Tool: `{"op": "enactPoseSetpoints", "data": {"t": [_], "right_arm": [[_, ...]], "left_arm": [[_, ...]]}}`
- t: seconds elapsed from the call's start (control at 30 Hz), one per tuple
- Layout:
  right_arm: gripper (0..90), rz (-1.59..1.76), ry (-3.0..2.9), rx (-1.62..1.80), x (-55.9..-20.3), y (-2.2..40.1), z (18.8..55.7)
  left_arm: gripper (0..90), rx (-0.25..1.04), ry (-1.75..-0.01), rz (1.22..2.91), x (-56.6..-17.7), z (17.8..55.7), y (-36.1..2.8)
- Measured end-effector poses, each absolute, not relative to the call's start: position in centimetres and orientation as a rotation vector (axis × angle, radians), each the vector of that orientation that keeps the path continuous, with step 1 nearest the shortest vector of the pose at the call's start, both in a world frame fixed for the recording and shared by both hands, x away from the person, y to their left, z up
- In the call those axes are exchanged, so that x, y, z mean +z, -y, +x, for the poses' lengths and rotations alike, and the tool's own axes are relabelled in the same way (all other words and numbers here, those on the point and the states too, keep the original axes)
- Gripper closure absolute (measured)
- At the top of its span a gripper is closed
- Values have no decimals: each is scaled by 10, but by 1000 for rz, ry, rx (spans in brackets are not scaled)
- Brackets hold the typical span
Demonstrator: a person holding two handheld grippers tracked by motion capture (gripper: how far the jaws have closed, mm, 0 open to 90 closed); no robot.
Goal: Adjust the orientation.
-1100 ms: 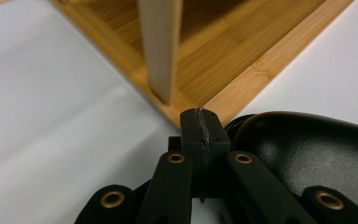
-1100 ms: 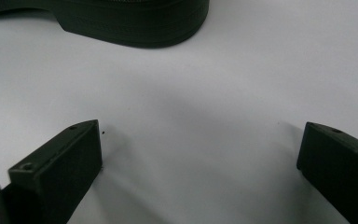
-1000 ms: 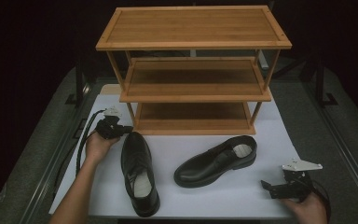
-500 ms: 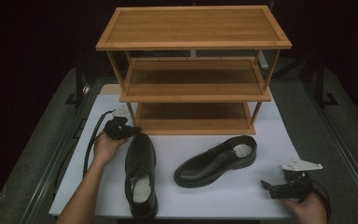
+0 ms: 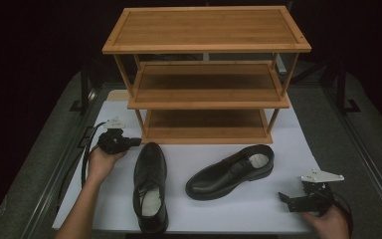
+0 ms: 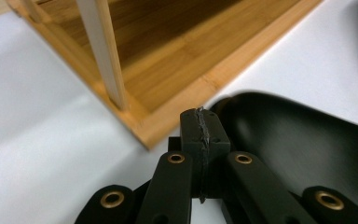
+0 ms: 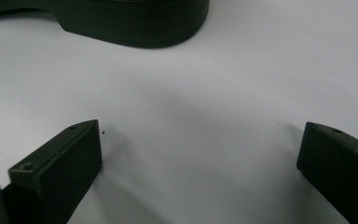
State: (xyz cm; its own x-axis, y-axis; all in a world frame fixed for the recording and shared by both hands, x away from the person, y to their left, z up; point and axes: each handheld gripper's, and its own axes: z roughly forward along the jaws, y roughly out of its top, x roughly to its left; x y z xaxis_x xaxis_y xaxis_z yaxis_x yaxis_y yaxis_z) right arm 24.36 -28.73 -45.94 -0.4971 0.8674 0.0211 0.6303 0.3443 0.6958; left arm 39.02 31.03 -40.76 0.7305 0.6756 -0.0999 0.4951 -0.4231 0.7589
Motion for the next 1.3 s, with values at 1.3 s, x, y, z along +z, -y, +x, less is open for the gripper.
{"op": "enactPoseSetpoints", "data": {"t": [1.3], "right_arm": [[0, 1325, -2261, 929, -459, 287, 243]], "left_arm": [[900, 164, -771, 2225, -437, 249, -309]]}}
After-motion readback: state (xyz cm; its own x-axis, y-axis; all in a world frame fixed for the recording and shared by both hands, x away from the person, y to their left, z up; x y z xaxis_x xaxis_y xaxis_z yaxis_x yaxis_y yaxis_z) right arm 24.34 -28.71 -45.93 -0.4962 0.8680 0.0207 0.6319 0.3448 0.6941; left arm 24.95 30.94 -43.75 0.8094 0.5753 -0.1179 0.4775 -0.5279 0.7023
